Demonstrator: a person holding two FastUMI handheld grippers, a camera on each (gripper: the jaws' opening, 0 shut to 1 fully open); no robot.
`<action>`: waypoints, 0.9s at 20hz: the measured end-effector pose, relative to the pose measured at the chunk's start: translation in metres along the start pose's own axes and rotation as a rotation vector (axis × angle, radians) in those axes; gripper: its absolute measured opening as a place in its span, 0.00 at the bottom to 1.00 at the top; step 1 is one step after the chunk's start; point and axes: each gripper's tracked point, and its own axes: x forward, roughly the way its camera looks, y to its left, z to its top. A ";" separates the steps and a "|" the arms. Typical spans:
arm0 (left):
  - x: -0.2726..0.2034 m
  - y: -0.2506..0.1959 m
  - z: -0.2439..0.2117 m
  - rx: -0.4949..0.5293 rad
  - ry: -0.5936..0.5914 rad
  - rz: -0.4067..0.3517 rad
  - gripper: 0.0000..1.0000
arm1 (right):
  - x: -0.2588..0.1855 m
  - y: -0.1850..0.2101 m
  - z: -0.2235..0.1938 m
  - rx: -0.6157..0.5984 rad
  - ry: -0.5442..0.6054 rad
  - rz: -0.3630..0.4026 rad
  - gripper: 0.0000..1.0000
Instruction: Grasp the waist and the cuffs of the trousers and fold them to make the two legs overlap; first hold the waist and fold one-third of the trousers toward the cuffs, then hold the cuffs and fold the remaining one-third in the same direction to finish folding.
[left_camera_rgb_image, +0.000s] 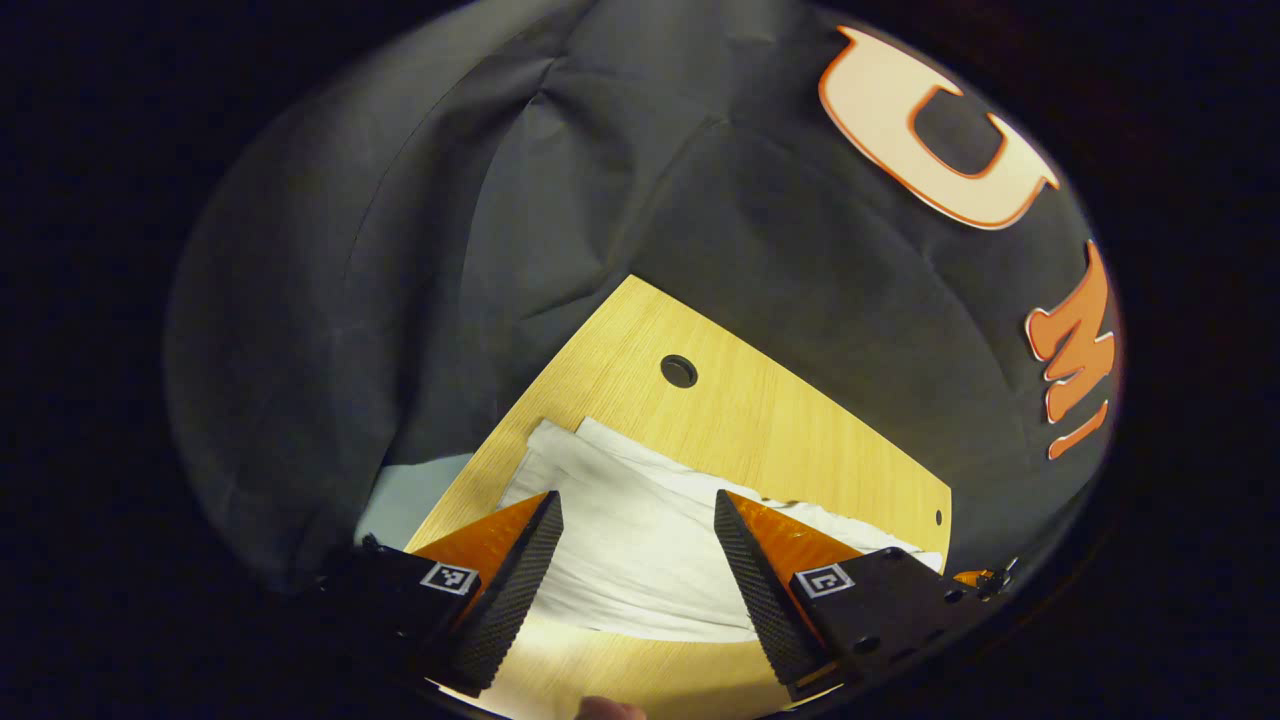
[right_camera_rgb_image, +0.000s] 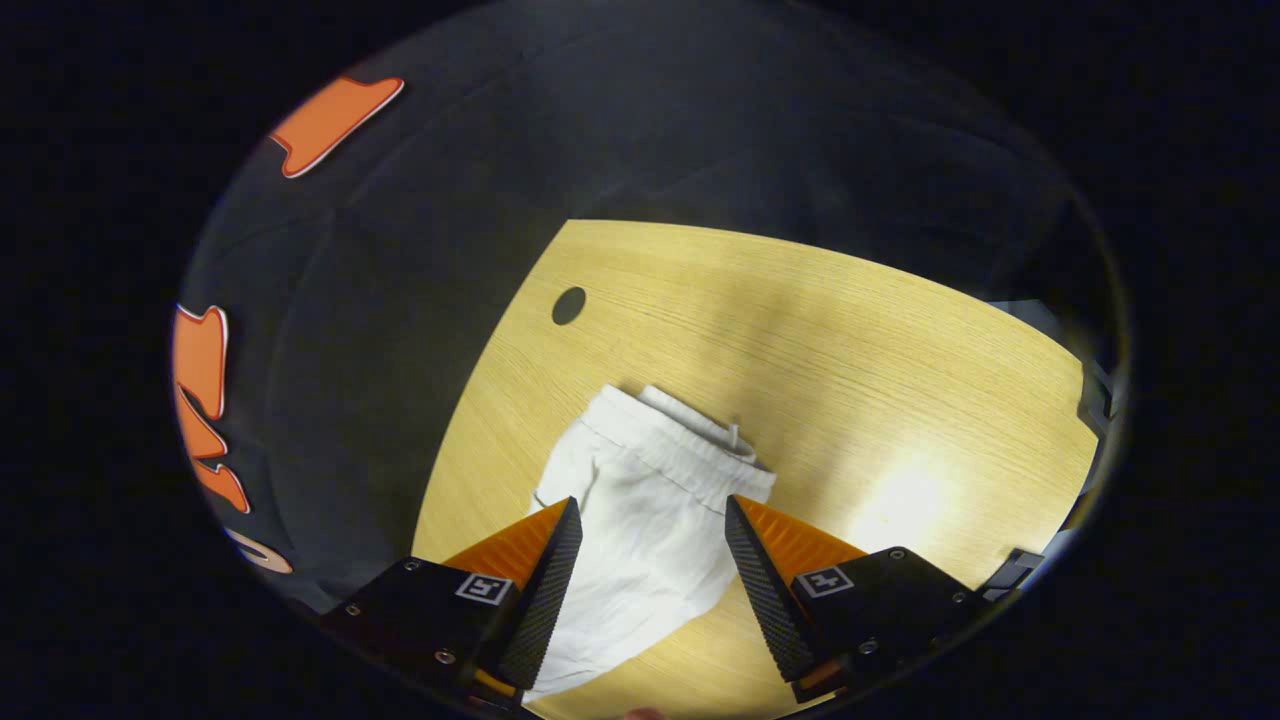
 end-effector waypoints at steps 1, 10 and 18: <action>-0.008 -0.007 -0.005 0.024 0.000 -0.001 1.00 | 0.005 -0.007 -0.004 -0.014 0.016 -0.015 0.88; -0.051 -0.057 -0.052 0.185 0.094 -0.035 1.00 | 0.043 -0.037 -0.022 -0.027 0.121 -0.069 0.90; -0.069 -0.070 -0.086 0.298 0.136 0.022 1.00 | 0.060 -0.029 -0.007 0.061 0.100 -0.050 0.89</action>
